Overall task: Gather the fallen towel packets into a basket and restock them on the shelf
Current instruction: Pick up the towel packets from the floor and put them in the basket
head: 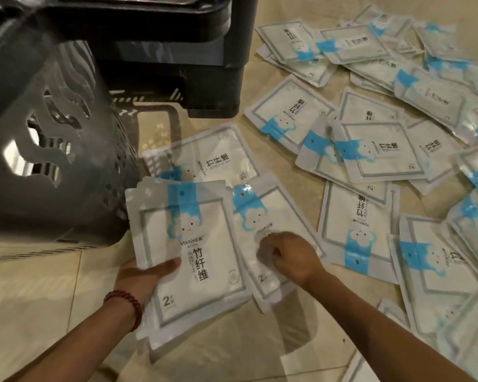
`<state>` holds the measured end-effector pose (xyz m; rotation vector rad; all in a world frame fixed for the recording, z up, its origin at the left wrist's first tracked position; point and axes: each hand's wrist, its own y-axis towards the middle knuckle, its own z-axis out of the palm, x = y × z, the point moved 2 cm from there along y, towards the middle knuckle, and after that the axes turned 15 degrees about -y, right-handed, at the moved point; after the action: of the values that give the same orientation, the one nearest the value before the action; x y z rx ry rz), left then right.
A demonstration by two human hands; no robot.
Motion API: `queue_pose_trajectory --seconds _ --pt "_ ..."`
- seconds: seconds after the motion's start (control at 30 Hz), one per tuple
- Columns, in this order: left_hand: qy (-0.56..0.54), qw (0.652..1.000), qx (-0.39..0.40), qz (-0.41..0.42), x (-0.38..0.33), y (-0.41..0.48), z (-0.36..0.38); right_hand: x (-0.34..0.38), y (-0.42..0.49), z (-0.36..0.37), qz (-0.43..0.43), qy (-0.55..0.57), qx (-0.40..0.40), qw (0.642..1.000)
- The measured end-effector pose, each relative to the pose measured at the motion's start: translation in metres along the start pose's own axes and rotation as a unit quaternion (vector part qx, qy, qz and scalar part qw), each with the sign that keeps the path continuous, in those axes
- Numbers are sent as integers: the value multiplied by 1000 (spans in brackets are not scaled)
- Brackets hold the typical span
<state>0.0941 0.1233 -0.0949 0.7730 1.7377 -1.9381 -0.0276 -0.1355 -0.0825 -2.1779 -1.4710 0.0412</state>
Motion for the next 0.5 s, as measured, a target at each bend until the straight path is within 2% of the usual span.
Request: queue_pose_trajectory --seconds 0.07,0.1,0.17,0.23,0.33,0.4,0.47,0.5 --pt "-4 1000 3 -4 0 -1 3 -15 11 -10 104 7 -83 991" --pt "-6 1000 4 -5 -1 -2 4 -21 16 -11 167 -8 -81 983" --pt "-10 1000 5 -8 -2 -4 5 -24 23 -7 247 -37 -21 968" --pt "-14 1000 18 -13 -5 -8 6 -20 23 0 270 -79 -10 960" --pt "-14 998 53 -12 -8 -14 9 -13 17 9 292 -113 -66 947" --pt "-1 999 48 3 -9 -14 11 -14 14 9 311 -16 -87 946" --pt "7 999 29 17 -9 -13 12 -18 10 8 326 92 -72 938" --pt "10 999 26 19 -10 -13 13 -21 7 6 322 112 -65 938"
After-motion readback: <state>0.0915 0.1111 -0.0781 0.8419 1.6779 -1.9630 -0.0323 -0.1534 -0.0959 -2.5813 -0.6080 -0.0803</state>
